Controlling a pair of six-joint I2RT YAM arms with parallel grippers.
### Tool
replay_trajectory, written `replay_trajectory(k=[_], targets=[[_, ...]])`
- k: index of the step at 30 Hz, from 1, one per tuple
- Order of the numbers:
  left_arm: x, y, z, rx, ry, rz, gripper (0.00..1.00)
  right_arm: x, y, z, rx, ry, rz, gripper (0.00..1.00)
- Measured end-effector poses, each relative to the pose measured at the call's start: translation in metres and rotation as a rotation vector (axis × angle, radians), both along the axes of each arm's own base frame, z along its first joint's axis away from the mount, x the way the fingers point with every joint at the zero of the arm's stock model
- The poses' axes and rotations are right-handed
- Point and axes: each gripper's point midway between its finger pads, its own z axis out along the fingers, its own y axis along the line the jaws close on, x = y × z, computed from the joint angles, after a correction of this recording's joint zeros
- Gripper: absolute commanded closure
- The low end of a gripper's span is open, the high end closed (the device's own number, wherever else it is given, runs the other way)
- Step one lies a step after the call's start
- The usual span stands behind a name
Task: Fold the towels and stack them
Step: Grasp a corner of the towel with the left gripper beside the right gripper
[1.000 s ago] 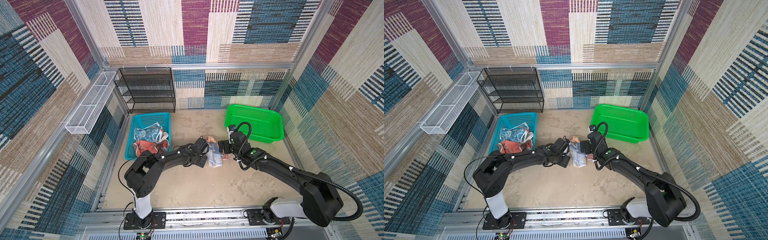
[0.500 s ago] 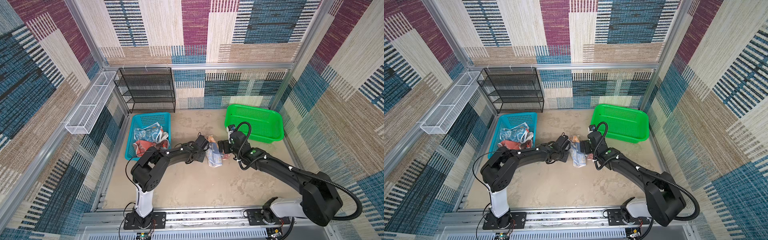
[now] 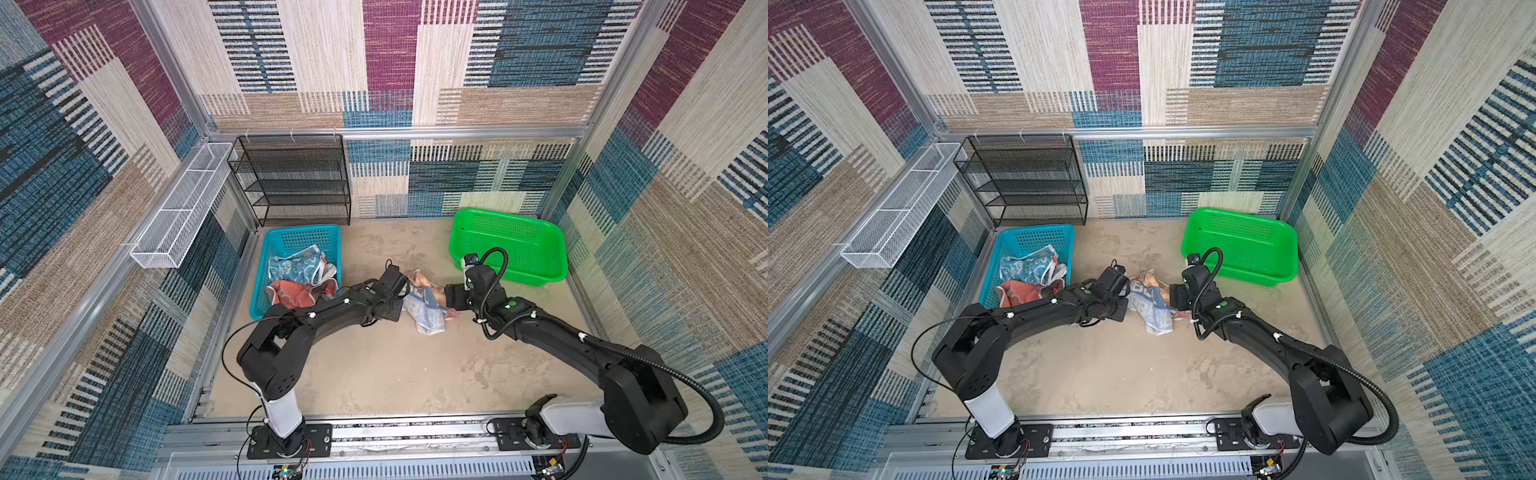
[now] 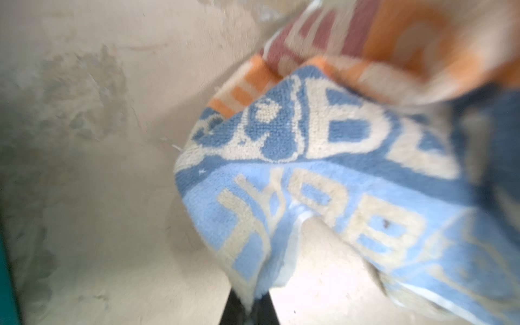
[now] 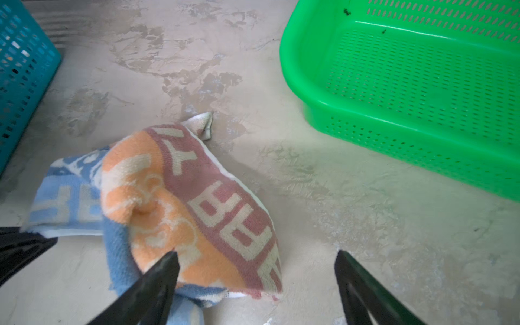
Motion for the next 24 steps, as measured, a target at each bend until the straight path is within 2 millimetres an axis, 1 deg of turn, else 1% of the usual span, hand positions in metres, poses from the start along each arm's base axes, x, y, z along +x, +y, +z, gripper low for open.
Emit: replay_trajectory(k=[4,6,12,15,16,17,20,22,24], targets=[[-0.001,-0.004,0.042,-0.069,-0.052,-0.014,1.0,-0.012,0.013,0.002,0.024,0.002,0.089,0.18],[0.0,-0.006,0.063,-0.099,-0.083,-0.018,1.0,-0.021,0.024,0.007,0.037,-0.015,0.153,0.2],[0.002,-0.006,0.105,-0.135,-0.13,-0.02,1.0,-0.059,0.063,0.019,0.093,-0.076,0.383,0.2],[0.005,-0.008,0.122,-0.148,-0.149,-0.02,1.0,-0.073,0.079,0.022,0.118,-0.089,0.468,0.17],[0.006,-0.008,0.126,-0.148,-0.152,-0.022,1.0,-0.076,0.083,0.023,0.12,-0.092,0.485,0.16],[0.007,-0.009,0.132,-0.149,-0.157,-0.026,1.0,-0.079,0.088,0.023,0.125,-0.097,0.504,0.12],[0.013,-0.013,0.148,-0.157,-0.178,-0.033,1.0,-0.084,0.101,0.022,0.129,-0.106,0.542,0.11],[0.014,-0.014,0.155,-0.161,-0.186,-0.036,1.0,-0.082,0.106,0.019,0.124,-0.11,0.534,0.11],[0.014,-0.015,0.161,-0.164,-0.19,-0.037,1.0,-0.073,0.102,0.014,0.112,-0.115,0.47,0.11]])
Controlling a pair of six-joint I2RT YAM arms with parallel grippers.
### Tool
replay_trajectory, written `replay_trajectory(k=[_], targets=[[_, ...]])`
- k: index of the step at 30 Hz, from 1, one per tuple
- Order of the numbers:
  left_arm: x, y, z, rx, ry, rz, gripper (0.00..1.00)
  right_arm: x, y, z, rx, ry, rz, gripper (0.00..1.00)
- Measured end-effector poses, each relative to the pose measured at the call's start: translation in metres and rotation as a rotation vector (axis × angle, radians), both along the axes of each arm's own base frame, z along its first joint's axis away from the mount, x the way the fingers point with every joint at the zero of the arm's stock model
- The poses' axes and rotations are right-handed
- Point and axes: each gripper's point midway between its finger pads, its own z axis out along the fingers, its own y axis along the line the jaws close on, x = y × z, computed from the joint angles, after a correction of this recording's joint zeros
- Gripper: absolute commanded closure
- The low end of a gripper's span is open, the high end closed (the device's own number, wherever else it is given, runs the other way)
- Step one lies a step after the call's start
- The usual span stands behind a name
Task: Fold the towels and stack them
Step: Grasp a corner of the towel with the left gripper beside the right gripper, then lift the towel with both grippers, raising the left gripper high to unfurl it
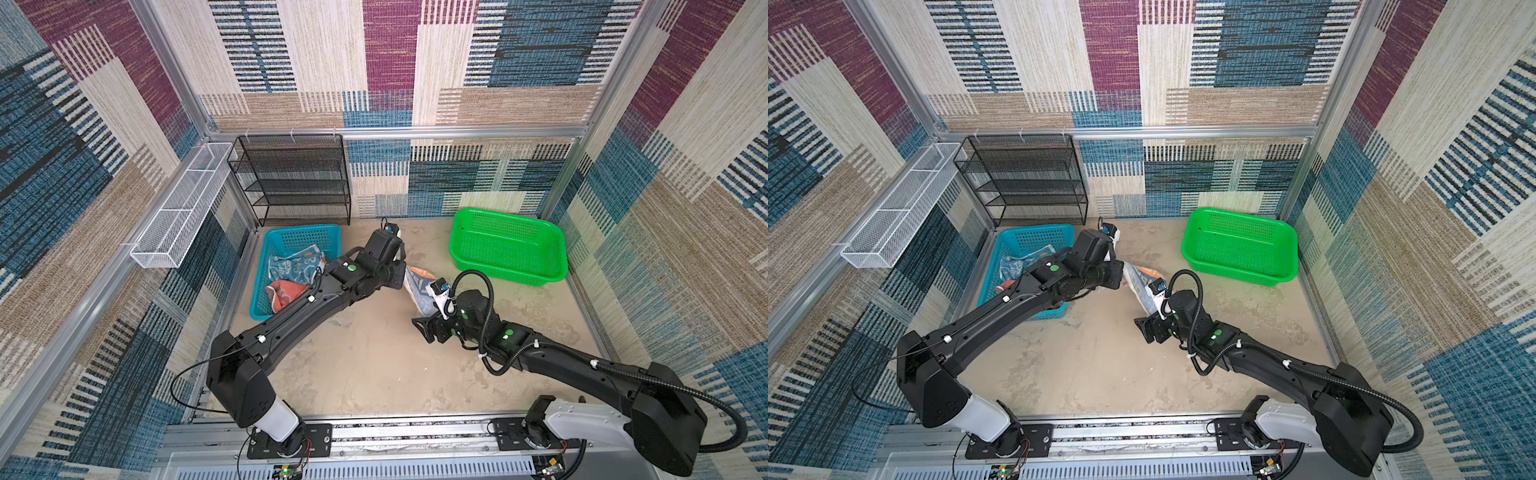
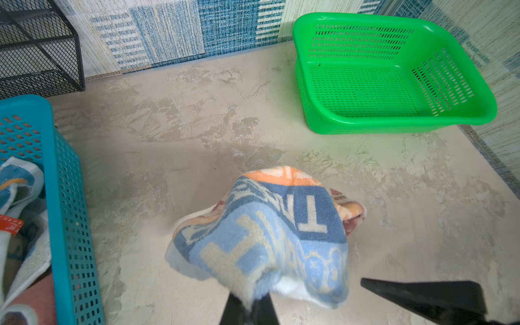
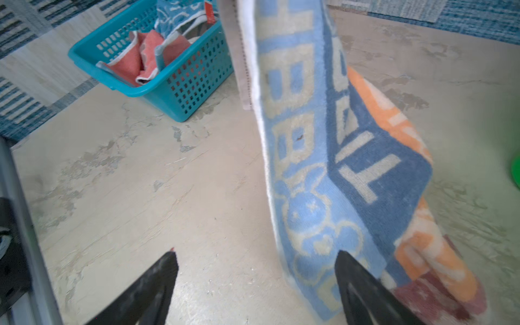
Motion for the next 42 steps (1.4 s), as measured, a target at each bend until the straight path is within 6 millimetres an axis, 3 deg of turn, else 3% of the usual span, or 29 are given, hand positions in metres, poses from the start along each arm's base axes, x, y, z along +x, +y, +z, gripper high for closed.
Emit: replay_trajectory(k=[8,13,17,19,27,33,34,39,42], targets=[[-0.006,0.006,0.026,-0.02,-0.033,-0.002,1.0,0.037,-0.025,-0.02,-0.052,0.007,-0.293,0.2],[-0.008,0.02,0.043,-0.027,-0.062,0.015,1.0,0.044,-0.045,-0.035,-0.102,0.032,-0.416,0.22],[-0.006,0.033,0.053,-0.029,-0.087,0.046,1.0,0.043,-0.051,-0.034,-0.084,0.033,-0.436,0.18],[-0.005,0.036,0.055,-0.028,-0.092,0.05,1.0,0.038,-0.046,-0.031,-0.063,0.028,-0.389,0.17],[-0.005,0.036,0.055,-0.021,-0.094,0.039,1.0,0.013,0.009,-0.016,0.026,-0.005,-0.076,0.18],[-0.005,0.035,0.06,-0.026,-0.104,0.036,1.0,0.027,0.002,-0.045,-0.049,0.018,-0.164,0.25],[-0.004,0.035,0.063,-0.029,-0.11,0.036,1.0,0.031,-0.003,-0.049,-0.063,0.018,-0.198,0.3],[-0.002,0.037,0.075,-0.034,-0.134,0.039,1.0,0.043,-0.025,-0.067,-0.115,0.035,-0.32,0.75],[-0.001,0.041,0.081,-0.025,-0.148,0.045,1.0,0.046,-0.032,-0.069,-0.131,0.042,-0.35,0.97]])
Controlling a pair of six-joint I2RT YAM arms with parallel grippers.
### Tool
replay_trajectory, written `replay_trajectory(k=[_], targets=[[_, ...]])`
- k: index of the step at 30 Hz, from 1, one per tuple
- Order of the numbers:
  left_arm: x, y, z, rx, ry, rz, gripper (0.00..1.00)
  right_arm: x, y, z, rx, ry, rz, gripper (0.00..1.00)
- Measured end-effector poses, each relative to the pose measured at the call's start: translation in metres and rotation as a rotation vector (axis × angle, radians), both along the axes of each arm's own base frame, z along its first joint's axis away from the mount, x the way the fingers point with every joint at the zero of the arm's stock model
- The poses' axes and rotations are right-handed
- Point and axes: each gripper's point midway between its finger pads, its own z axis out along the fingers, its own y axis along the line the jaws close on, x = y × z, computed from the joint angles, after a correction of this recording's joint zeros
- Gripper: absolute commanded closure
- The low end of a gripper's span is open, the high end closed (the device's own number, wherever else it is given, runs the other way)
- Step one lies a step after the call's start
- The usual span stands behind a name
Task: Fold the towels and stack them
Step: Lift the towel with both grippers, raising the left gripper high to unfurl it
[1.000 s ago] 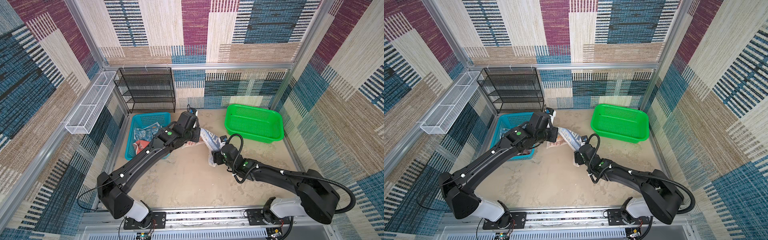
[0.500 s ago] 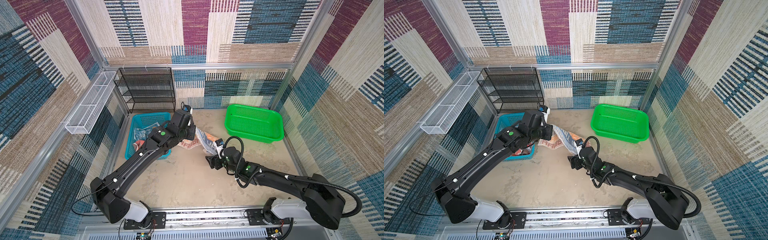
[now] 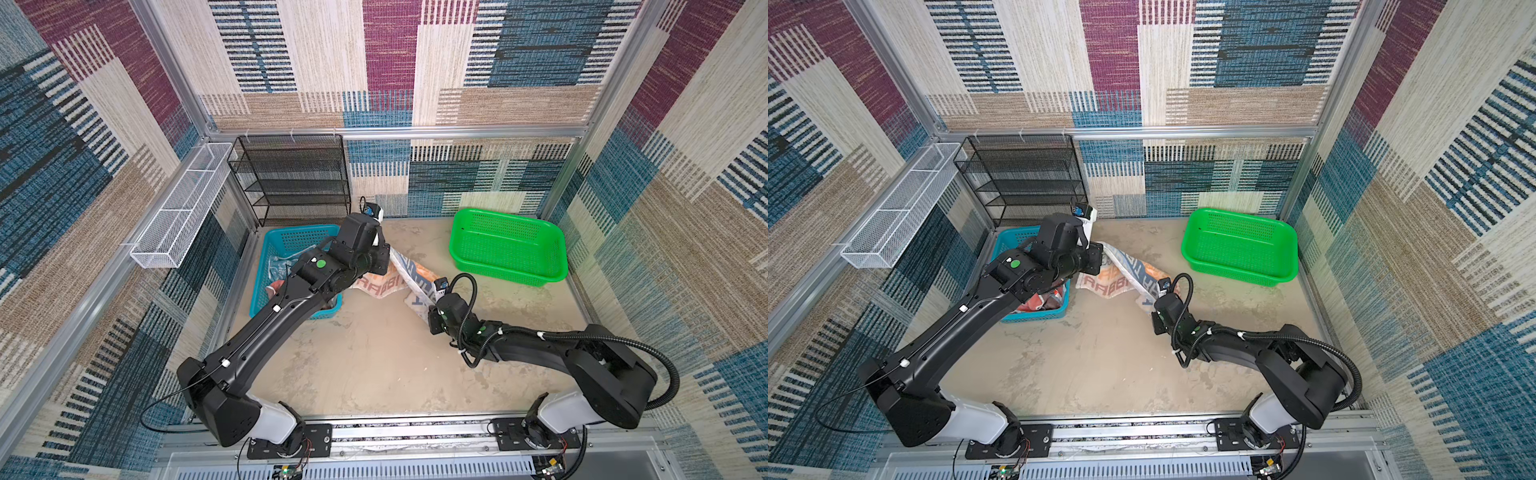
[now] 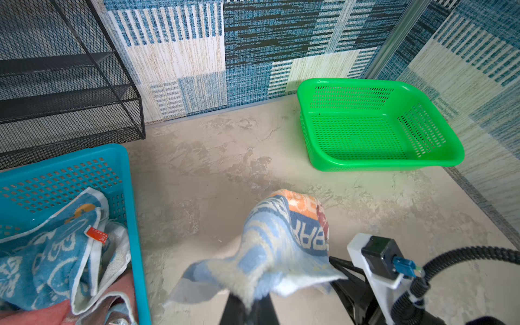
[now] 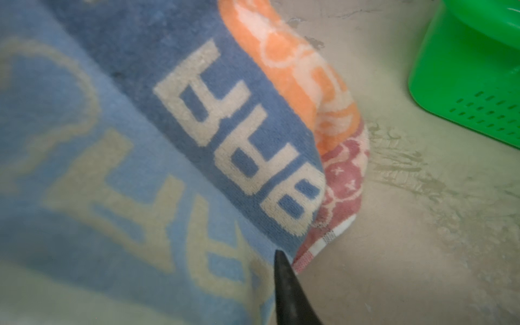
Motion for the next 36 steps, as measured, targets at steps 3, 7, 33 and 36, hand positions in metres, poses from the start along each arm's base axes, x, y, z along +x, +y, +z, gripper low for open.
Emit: replay_trajectory(k=[3,7,33,36], targets=[[0.002,0.008,0.009,0.014,-0.023,0.013,1.0,0.0,0.0,0.009,-0.011,-0.01,0.012,1.0],[0.006,0.016,0.031,0.007,-0.075,0.031,1.0,0.001,0.004,0.047,-0.01,-0.077,0.066,1.0],[0.015,0.07,0.176,0.109,-0.433,0.141,1.0,-0.121,0.141,0.2,0.332,-0.172,0.932,1.0],[0.039,0.045,0.144,0.145,-0.361,0.076,1.0,-0.115,0.13,0.178,0.329,-0.159,0.861,1.0]])
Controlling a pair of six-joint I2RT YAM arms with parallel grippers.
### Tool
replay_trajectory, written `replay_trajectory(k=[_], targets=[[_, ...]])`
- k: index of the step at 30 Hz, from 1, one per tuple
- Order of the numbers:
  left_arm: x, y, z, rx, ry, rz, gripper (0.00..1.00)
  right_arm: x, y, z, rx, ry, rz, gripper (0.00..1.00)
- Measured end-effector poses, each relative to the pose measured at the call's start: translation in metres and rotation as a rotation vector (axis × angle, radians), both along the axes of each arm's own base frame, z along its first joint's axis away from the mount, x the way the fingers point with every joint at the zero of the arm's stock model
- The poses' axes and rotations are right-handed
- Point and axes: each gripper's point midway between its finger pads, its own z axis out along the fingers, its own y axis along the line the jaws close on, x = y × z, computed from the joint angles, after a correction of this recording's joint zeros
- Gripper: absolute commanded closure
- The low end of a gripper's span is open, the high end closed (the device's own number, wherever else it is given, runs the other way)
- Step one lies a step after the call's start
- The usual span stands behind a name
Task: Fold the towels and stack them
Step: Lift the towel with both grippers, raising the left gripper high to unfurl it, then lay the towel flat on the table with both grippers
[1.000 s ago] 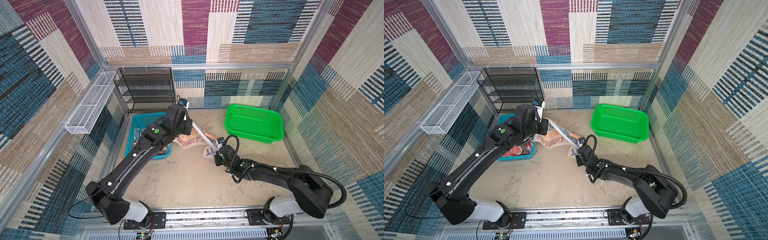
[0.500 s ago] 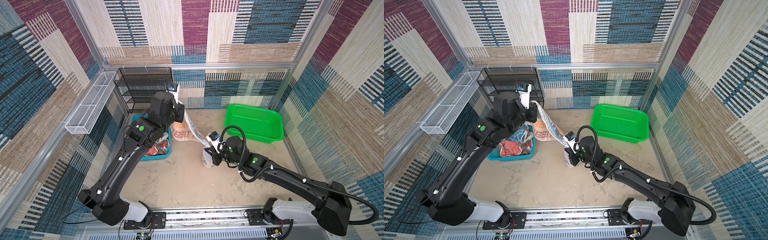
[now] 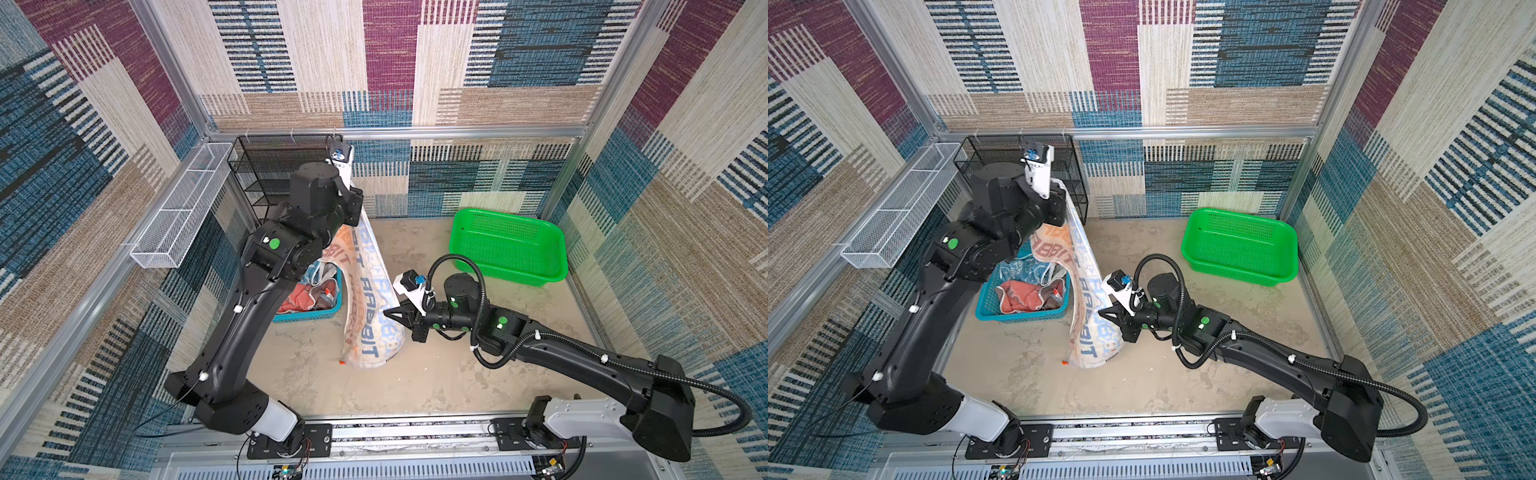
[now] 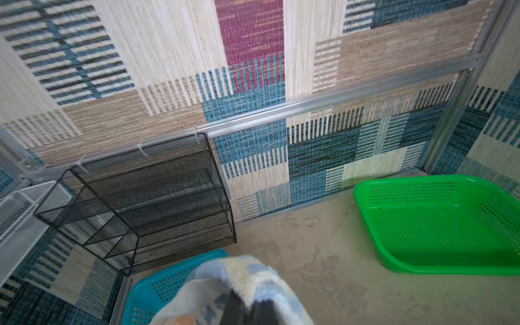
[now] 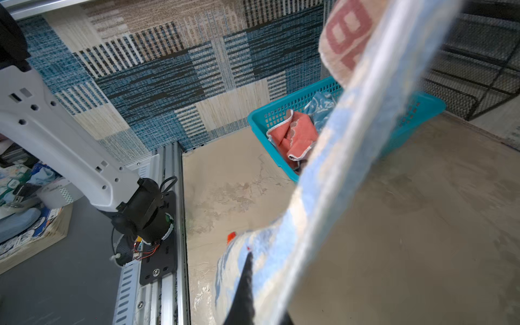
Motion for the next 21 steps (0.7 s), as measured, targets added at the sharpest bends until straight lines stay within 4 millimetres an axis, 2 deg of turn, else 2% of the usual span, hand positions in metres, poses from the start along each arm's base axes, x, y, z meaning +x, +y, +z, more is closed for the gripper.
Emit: replay_trajectory(k=[1,4,7,8,10,14,18,21], targets=[[0.008,-0.009,-0.015,0.016,0.033,-0.018,1.0,0.001,-0.004,-0.009,-0.006,0.014,-0.013,1.0],[0.037,-0.036,-0.073,0.077,0.155,-0.061,1.0,0.016,-0.026,-0.059,-0.064,0.096,-0.117,1.0],[0.061,-0.062,-0.141,0.14,0.288,-0.091,1.0,0.026,-0.053,-0.109,-0.129,0.197,-0.235,1.0],[0.067,-0.072,-0.164,0.155,0.332,-0.103,1.0,0.028,-0.06,-0.119,-0.14,0.219,-0.268,1.0],[0.076,-0.084,-0.197,0.181,0.392,-0.108,1.0,0.033,-0.073,-0.134,-0.161,0.254,-0.34,1.0],[0.091,-0.11,-0.236,0.19,0.446,-0.131,1.0,0.053,-0.094,-0.153,-0.194,0.294,-0.515,1.0],[0.099,-0.124,-0.262,0.186,0.482,-0.134,1.0,0.064,-0.117,-0.175,-0.25,0.345,-0.677,0.98],[0.101,-0.133,-0.278,0.172,0.504,-0.149,1.0,0.07,-0.133,-0.183,-0.268,0.372,-0.778,0.98]])
